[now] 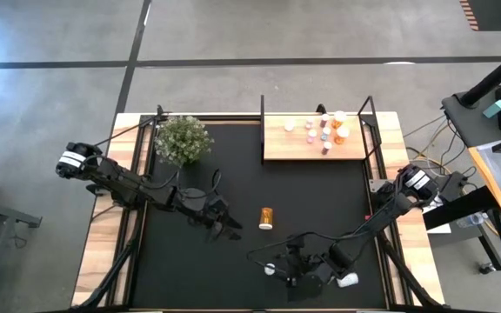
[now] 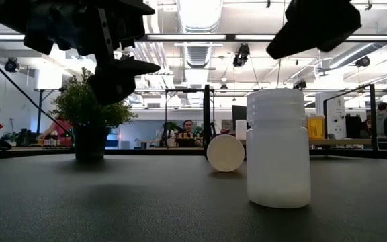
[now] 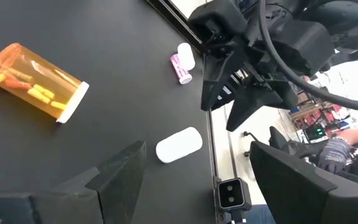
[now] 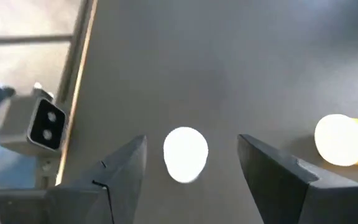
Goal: Pick and place medicine bottles onto shelf by color
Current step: Put the left white pill bottle on the shelf aligned with the other white pill bottle
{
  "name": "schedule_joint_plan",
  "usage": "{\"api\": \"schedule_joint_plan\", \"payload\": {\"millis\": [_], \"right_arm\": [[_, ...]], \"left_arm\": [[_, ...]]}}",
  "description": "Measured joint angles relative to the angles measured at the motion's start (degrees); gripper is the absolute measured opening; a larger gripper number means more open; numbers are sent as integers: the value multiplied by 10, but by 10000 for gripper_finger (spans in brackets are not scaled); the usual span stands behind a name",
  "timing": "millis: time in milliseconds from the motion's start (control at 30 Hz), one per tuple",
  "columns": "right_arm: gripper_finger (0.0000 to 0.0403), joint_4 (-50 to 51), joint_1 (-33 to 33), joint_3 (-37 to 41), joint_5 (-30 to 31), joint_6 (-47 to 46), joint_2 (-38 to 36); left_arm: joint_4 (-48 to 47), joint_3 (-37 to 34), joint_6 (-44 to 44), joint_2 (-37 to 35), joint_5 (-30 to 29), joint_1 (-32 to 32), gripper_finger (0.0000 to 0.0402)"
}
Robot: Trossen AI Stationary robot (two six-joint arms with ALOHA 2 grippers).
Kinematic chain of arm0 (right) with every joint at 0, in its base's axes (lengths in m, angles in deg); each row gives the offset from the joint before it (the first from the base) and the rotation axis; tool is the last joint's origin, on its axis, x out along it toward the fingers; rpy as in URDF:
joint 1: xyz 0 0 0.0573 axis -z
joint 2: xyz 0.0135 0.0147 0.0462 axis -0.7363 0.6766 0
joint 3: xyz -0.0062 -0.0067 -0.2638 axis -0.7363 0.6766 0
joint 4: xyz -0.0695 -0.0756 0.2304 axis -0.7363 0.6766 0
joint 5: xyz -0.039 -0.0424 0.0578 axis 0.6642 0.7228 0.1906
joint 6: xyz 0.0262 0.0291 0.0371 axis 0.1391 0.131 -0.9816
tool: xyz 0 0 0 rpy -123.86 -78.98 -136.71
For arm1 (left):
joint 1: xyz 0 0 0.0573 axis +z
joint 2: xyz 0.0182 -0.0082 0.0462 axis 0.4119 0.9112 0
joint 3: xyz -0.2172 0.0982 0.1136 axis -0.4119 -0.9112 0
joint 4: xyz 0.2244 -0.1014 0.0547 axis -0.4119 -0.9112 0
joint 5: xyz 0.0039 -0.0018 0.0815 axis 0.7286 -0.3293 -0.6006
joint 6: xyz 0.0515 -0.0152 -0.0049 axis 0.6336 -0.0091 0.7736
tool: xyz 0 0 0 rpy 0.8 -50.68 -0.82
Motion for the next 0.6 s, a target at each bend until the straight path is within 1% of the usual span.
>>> {"api": "schedule_joint_plan", "payload": {"millis": [233, 400, 600], "right_arm": [[233, -100, 6, 68, 0, 2, 0], [232, -178, 8, 101, 0, -2, 0], [233, -191, 9, 117, 0, -4, 0]], "left_arm": [[1, 0, 0, 0, -1, 0, 272], [1, 0, 0, 0, -1, 0, 272], [1, 0, 0, 0, -1, 0, 272]]}}
